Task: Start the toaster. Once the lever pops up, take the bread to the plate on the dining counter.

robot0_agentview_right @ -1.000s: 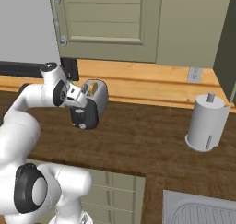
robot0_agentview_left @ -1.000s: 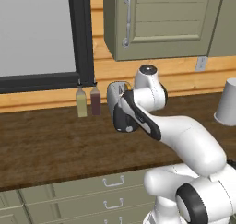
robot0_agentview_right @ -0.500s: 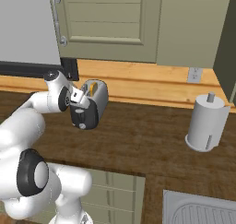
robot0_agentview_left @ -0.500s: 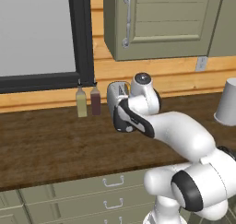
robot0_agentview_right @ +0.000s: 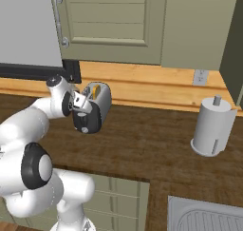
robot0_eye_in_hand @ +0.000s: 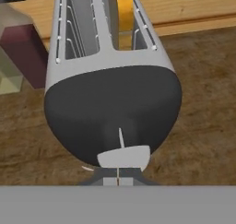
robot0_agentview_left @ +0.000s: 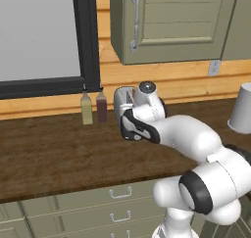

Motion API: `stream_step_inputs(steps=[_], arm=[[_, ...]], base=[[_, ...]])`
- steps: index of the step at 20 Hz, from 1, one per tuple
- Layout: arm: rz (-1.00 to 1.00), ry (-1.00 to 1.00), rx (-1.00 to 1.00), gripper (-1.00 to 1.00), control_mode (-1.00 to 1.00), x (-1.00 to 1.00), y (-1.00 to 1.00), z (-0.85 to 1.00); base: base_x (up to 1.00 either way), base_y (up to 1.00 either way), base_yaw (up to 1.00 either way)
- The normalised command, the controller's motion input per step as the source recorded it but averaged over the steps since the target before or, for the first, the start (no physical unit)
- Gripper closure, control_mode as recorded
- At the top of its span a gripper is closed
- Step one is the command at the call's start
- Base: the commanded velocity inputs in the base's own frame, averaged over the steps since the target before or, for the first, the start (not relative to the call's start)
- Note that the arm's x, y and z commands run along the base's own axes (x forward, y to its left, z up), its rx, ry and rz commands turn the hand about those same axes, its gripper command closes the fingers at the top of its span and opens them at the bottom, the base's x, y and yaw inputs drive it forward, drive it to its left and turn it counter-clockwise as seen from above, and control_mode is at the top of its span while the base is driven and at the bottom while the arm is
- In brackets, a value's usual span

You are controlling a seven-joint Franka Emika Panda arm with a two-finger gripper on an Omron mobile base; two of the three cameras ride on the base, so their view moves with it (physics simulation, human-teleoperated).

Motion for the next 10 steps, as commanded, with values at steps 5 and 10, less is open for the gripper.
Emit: stream_step_inputs(steps=[5, 10], arm=[[0.0, 0.0, 0.0, 1.0, -1.0, 0.05, 0.01, -0.21], [0.0, 0.0, 0.0, 1.0, -1.0, 0.07, 0.0, -0.15]], base=[[0.0, 0.0, 0.0], [0.0, 0.0, 0.0]])
